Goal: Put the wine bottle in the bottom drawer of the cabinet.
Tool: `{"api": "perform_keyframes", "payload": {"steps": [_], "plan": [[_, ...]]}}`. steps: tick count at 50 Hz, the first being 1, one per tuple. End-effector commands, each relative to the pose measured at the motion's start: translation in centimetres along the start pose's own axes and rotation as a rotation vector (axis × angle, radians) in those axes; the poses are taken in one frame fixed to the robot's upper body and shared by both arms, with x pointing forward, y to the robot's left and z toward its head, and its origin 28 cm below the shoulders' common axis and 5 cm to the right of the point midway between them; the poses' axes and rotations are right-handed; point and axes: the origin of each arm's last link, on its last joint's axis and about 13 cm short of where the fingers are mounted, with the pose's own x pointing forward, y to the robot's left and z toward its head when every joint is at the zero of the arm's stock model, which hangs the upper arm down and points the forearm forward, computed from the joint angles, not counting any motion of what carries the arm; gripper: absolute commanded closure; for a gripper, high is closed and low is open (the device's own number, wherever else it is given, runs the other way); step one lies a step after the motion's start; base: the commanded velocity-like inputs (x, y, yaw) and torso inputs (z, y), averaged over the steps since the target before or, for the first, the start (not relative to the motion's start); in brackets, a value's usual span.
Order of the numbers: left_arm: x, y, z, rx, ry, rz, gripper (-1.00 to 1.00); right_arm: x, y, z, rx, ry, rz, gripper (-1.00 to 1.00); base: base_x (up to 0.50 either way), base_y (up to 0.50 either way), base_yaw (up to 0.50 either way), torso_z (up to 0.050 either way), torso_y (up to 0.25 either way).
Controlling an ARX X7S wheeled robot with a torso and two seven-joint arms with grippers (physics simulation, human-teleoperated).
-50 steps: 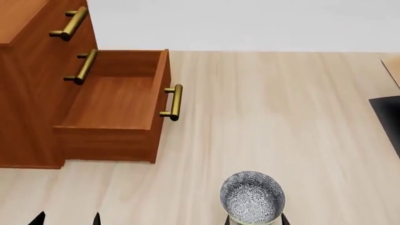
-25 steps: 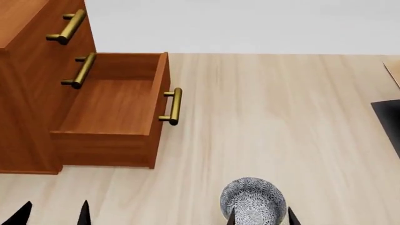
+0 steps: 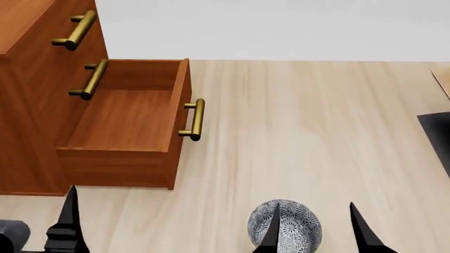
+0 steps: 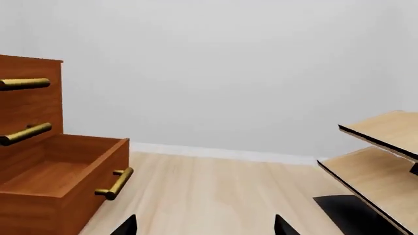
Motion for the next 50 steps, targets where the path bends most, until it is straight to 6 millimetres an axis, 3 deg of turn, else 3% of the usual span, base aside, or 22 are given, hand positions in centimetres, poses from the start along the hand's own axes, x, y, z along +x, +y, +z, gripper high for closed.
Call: {"api": "perform_keyframes", "payload": {"steps": [1,15,18,35,50], "plan": [[-2.4,0.1,2.4,0.018,-0.014,-0.022,-1.00,-1.3,-0.2,2.3,-0.003,-0.039,0.007,-1.00,0.00,0.00,0.00,0.000,0.000],[-4.2,0.4,4.2,0.002,-0.056,-0.028,-1.00,-4.0,-0.2,3.6,-0.029,-0.058,0.013,-1.00,0.00,0.00,0.00,0.000,0.000],[-4.7,0.5,4.6,-0.002,-0.121,-0.001,-1.00,-4.0,-0.3,4.0,-0.033,-0.084,0.009,-1.00,0.00,0.00,0.00,0.000,0.000],[-5.3,0.7,4.8,-0.034,-0.125,0.002,-1.00,-4.3,-0.3,5.0,-0.056,-0.105,0.008,-1.00,0.00,0.00,0.00,0.000,0.000],[-5.2,0.6,4.4,-0.049,-0.112,0.002,-1.00,-4.3,-0.1,4.6,-0.080,-0.107,0.010,-1.00,0.04,0.00,0.00,0.000,0.000]]}}
